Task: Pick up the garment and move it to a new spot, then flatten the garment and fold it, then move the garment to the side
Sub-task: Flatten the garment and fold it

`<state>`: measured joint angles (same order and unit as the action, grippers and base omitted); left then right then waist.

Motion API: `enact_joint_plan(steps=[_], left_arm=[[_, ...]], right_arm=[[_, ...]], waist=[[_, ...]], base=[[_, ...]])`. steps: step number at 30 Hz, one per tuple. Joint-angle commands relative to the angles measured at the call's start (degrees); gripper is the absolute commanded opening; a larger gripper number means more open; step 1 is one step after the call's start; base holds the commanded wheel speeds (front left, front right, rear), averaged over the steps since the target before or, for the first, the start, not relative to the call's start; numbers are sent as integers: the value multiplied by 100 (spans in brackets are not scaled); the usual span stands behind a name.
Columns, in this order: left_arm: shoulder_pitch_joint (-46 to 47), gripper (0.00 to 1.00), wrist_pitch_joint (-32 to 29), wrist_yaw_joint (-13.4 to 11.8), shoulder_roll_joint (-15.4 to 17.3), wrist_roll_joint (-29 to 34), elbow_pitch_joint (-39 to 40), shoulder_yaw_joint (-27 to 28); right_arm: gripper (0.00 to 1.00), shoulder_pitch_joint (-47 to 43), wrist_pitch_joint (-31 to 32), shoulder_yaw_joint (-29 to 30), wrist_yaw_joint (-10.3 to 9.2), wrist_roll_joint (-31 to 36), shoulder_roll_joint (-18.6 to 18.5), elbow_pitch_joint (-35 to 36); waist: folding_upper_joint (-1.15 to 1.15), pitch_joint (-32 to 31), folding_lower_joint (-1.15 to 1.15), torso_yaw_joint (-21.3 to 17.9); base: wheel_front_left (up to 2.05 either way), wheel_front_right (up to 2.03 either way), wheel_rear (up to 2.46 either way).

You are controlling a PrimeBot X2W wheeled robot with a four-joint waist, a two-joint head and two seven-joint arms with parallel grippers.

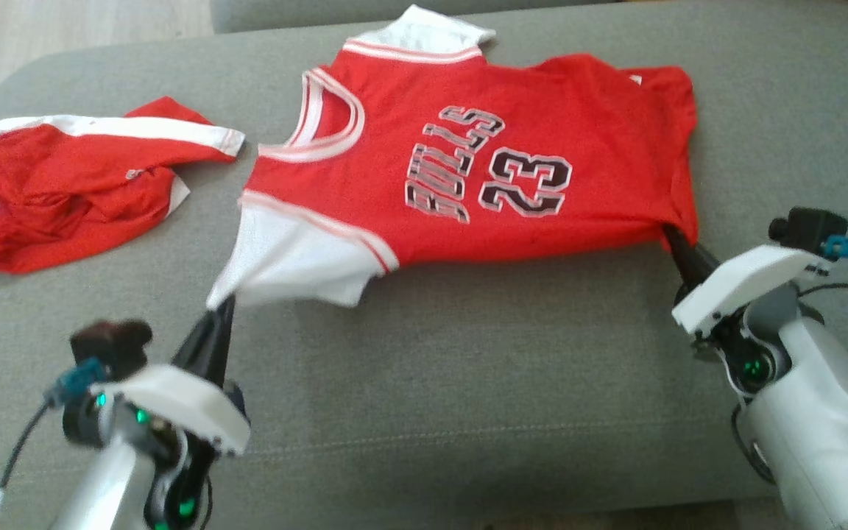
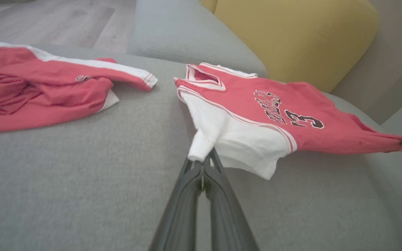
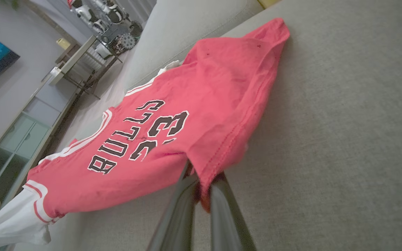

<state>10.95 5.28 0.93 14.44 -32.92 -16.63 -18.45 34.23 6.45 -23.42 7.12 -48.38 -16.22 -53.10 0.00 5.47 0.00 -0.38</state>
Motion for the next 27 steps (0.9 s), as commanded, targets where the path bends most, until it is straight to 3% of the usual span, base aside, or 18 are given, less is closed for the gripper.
enact_joint_plan(steps=[1,6,14,27], left_arm=[[-20,0,-58,-66,258,-29,339,190],[-588,0,-230,-113,434,6,691,71],[-1014,0,-423,-49,633,9,949,-87],[-1121,0,-1184,398,1001,-359,1261,-402]], right_arm=[[0,-71,24,-214,36,52,-117,310],[0,-375,315,-654,36,108,-443,704],[0,-580,1331,-876,36,-306,-934,901],[0,-448,2537,-1091,36,-465,-1429,790]], waist=[[0,-77,0,55],[0,-127,0,96],[0,-206,0,117],[0,-268,0,161]], base=[[0,0,0],[0,0,0],[0,0,0],[0,0,0]])
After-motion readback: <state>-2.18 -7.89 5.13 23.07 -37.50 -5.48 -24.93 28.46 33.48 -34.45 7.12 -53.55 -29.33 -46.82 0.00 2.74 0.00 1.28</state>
